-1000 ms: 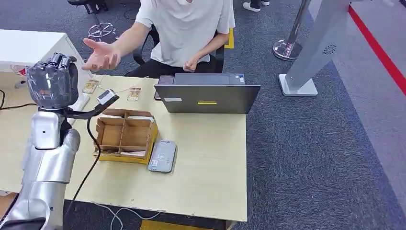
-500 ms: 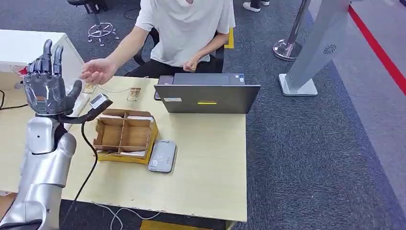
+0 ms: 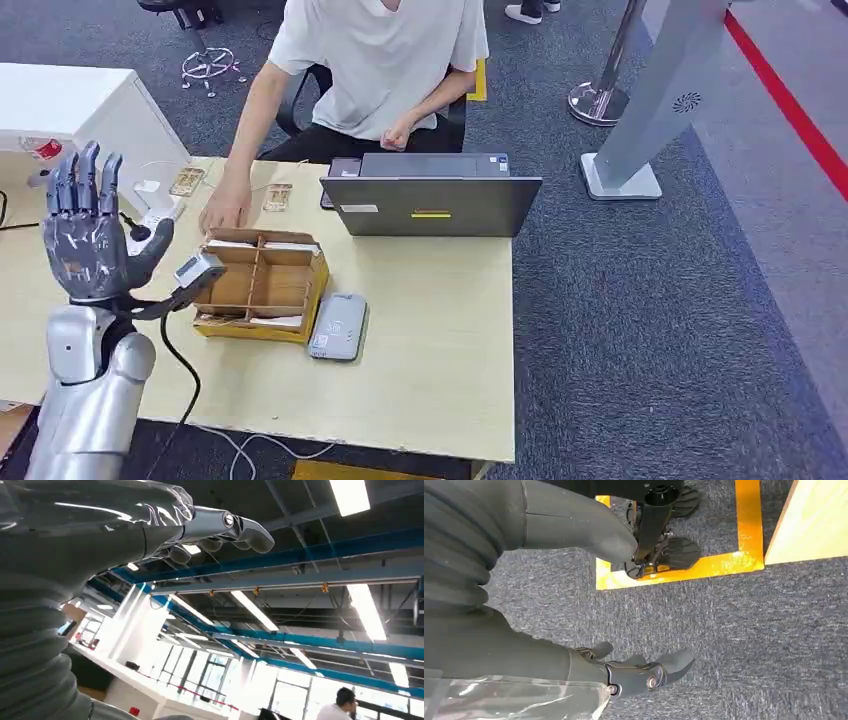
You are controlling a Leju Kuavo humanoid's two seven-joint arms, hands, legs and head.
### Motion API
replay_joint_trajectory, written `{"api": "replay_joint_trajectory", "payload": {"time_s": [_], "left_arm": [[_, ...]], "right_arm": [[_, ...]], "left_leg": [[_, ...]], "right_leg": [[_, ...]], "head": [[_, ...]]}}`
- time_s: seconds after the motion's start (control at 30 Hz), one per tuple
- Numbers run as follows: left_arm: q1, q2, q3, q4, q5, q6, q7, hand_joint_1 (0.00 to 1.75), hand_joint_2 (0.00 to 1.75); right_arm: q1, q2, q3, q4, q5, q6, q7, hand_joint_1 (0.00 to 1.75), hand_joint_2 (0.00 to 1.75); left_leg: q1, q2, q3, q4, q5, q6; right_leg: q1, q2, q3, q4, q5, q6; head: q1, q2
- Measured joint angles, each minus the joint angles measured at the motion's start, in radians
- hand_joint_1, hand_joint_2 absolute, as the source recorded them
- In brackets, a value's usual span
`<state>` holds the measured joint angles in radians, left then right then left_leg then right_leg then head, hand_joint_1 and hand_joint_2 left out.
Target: Pass the card to the sensor for recognition and then transmit it.
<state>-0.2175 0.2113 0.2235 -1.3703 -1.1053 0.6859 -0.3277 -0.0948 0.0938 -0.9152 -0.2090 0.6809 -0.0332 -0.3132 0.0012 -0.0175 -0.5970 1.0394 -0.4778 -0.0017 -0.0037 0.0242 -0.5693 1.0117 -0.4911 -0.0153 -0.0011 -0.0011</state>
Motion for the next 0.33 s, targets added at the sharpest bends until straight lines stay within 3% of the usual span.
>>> {"api": "replay_joint_trajectory", "payload": {"time_s": [0.1, 0.17, 0.23, 0.33], "left_arm": [[0.187, 0.005, 0.029, -0.145, 0.139, -0.001, -0.031, 0.00, 1.75], [0.303, -0.001, 0.094, -0.233, 0.278, -0.017, -0.122, 0.00, 1.75], [0.340, -0.018, 0.169, -0.267, 0.355, -0.063, -0.211, 0.00, 1.75], [0.392, -0.073, 0.374, -0.307, 0.462, -0.258, -0.350, 0.00, 1.75]], "right_arm": [[0.015, 0.000, -0.021, 0.000, -0.022, -0.008, -0.010, 0.00, 1.75], [0.026, 0.000, -0.038, 0.000, -0.028, -0.016, -0.013, 0.00, 1.75], [0.032, 0.000, -0.047, 0.000, -0.027, -0.020, -0.012, 0.00, 1.75], [0.029, -0.001, -0.062, 0.000, -0.020, -0.036, 0.001, 0.00, 1.75]], "left_leg": [[0.000, 0.004, 0.001, 0.000, -0.004, 0.000], [0.000, 0.005, 0.002, 0.000, -0.006, 0.000], [0.000, -0.003, -0.001, 0.000, -0.006, 0.001], [0.000, -0.001, 0.002, 0.000, -0.007, 0.000]], "right_leg": [[0.000, 0.004, 0.000, 0.000, -0.003, 0.000], [0.000, 0.004, 0.000, 0.000, -0.005, 0.000], [0.000, -0.004, 0.001, 0.000, -0.008, 0.002], [0.000, -0.002, 0.003, 0.000, -0.009, 0.000]], "head": [[0.000, 0.000], [0.000, 0.000], [0.001, 0.000], [0.001, 0.000]]}}
